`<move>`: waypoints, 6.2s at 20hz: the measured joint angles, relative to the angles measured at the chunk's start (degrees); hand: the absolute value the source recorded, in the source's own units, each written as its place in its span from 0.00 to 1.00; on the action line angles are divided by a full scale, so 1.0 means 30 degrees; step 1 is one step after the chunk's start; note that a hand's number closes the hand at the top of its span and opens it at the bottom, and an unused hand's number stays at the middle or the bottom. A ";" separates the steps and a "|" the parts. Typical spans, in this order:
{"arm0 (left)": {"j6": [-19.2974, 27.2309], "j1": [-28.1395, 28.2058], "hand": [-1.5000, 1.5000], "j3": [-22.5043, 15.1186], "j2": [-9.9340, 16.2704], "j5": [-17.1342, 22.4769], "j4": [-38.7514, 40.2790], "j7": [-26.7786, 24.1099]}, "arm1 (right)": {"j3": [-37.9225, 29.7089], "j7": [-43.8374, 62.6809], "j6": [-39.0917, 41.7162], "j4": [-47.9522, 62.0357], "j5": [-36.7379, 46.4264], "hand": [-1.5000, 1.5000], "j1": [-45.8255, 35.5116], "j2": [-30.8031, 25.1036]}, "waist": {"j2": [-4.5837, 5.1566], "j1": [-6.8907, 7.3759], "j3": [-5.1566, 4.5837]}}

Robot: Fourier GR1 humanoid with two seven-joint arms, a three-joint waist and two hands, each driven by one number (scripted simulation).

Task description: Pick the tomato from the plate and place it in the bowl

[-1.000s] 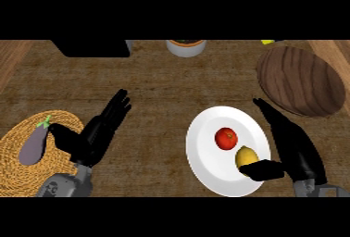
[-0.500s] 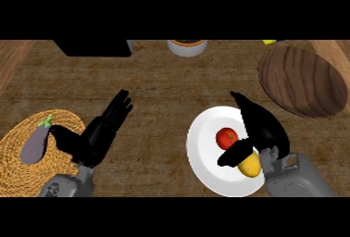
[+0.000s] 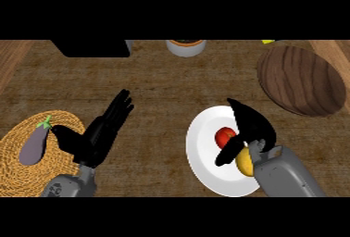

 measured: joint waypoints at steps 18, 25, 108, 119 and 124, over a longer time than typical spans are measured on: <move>-0.1017 0.0216 0.50 0.1063 -0.0508 -0.0514 0.0094 0.0263 | -0.0290 -0.0979 0.0960 0.2750 0.2229 0.00 0.0132 0.1654 | -0.0015 -0.0042 0.0009; -0.1377 0.0792 0.50 0.1214 -0.0809 -0.1028 -0.0583 0.0408 | -0.0854 -0.1588 0.0833 0.3423 0.3644 0.00 0.0755 0.2278 | -0.0015 -0.0037 0.0013; -0.3040 -0.0120 0.50 0.2954 -0.3051 -0.3001 0.0291 0.0854 | -1.0431 -2.0843 -0.3452 0.6908 0.6193 1.00 -0.4034 -0.6498 | 0.0131 0.0370 0.0023; -0.3546 -0.0440 0.50 0.2896 -0.2889 -0.2712 -0.0025 0.1308 | -1.0303 -2.2129 -0.7019 1.8492 0.9650 0.00 -0.8481 -0.6589 | 0.0413 0.1105 0.0053; -0.3658 -0.0284 0.50 0.2647 -0.2945 -0.2849 -0.0143 0.1192 | -1.1579 -2.3361 -0.7549 2.1880 0.8889 0.00 -0.9649 -0.6518 | 0.0528 0.1320 0.0086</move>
